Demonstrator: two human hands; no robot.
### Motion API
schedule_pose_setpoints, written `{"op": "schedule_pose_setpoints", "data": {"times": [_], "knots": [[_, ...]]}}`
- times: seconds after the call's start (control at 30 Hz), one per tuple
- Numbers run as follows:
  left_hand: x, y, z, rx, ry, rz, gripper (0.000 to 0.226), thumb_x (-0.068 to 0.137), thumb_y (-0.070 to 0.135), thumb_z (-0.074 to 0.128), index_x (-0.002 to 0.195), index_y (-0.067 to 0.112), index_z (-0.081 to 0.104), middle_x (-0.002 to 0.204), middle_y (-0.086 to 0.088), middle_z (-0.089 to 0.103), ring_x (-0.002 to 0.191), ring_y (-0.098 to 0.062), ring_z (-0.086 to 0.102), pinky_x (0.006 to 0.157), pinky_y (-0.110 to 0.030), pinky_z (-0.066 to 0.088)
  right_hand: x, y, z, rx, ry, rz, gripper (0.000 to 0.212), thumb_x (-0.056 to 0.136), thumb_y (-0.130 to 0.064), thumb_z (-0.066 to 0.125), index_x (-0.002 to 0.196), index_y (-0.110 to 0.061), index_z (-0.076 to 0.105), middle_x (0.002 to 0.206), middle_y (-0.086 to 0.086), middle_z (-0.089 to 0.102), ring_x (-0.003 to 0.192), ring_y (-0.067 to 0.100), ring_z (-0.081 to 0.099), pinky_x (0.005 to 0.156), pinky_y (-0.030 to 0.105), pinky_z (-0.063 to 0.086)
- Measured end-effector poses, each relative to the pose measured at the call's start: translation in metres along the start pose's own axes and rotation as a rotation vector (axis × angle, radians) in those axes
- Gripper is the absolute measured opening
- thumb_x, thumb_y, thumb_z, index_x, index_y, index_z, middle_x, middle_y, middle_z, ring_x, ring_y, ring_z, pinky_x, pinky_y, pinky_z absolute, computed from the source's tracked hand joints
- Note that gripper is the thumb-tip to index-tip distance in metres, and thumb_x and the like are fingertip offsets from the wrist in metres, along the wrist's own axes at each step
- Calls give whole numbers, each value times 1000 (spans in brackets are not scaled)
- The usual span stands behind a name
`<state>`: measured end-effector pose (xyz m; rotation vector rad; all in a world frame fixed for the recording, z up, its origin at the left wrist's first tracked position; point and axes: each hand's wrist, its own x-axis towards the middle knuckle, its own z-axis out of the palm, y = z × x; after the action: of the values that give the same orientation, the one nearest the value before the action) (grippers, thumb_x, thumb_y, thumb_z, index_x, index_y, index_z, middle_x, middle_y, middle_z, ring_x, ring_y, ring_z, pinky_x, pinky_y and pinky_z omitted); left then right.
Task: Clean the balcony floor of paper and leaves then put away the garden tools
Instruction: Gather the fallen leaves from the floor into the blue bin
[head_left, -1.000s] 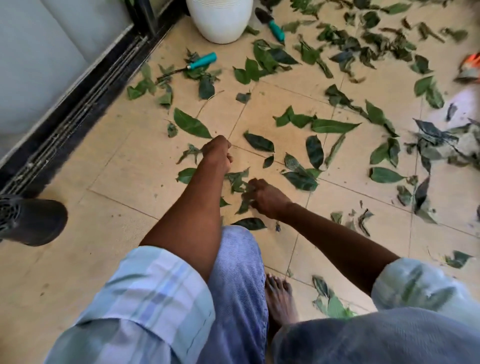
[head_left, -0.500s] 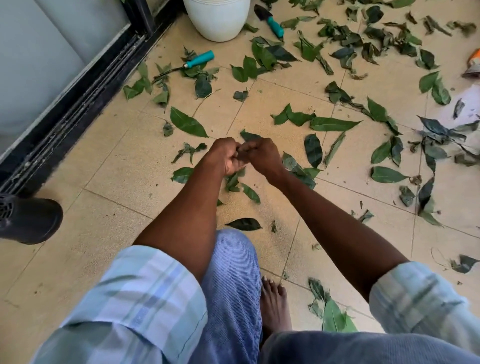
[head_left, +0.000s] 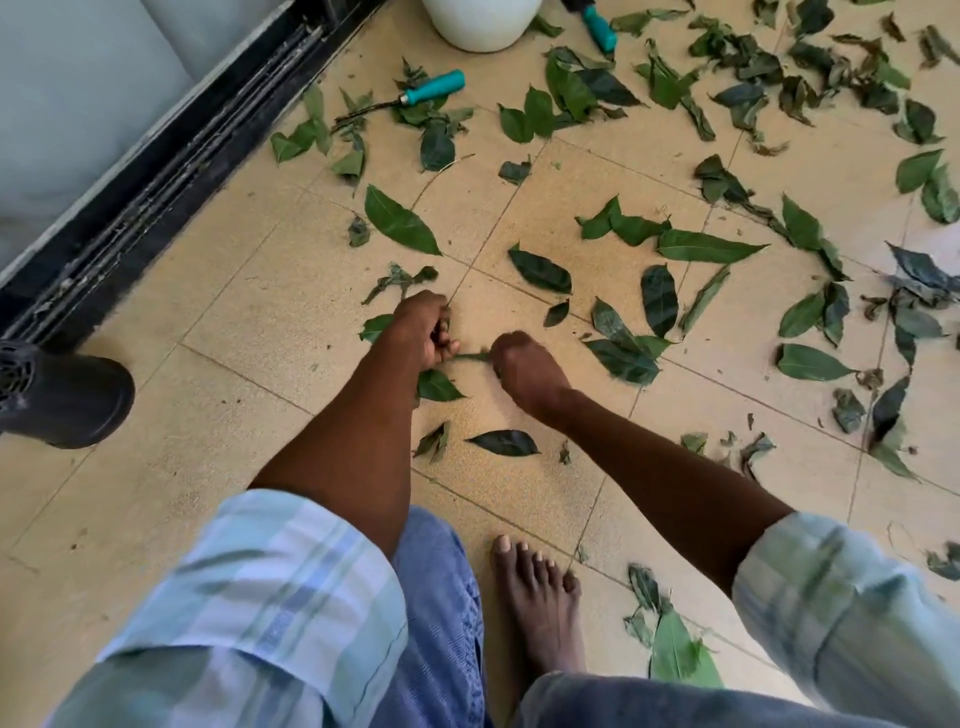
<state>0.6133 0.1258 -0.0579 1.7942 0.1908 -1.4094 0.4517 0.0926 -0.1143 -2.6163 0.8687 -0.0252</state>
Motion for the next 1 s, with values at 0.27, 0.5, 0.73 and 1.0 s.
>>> {"op": "schedule_pose_setpoints", "data": {"times": [0.27, 0.5, 0.73, 1.0], "knots": [[-24, -1, 29, 82, -351, 32, 39, 91, 52, 59, 89, 13, 60, 75, -5, 49, 60, -14, 42, 70, -35, 55, 26, -15, -67, 1107, 353, 656, 12, 73, 4, 69, 73, -7, 65, 74, 10, 67, 70, 22, 65, 66, 37, 56], [-14, 1, 21, 25, -111, 161, 34, 102, 8, 26, 83, 5, 55, 68, -6, 43, 53, -11, 39, 42, -23, 44, 5, -22, -75, 966, 239, 486, 5, 81, -7, 72, 85, -9, 73, 87, 2, 72, 74, 8, 64, 64, 20, 53], [1, -9, -51, 168, -44, 110, 22, 105, 9, 34, 114, 5, 53, 71, -15, 64, 59, -16, 61, 41, -22, 50, -70, -12, 2, 150, -276, -141, 21, 84, -25, 66, 98, -10, 73, 102, 12, 65, 100, 26, 54, 85, 34, 42], [6, -10, -94, 937, 297, 481, 58, 90, 50, 61, 119, 0, 61, 110, -22, 64, 99, -36, 62, 77, -38, 50, -57, -12, 12, 71, -170, -213, 18, 88, -24, 65, 79, -8, 62, 84, 13, 58, 81, 30, 56, 72, 36, 47]]}}
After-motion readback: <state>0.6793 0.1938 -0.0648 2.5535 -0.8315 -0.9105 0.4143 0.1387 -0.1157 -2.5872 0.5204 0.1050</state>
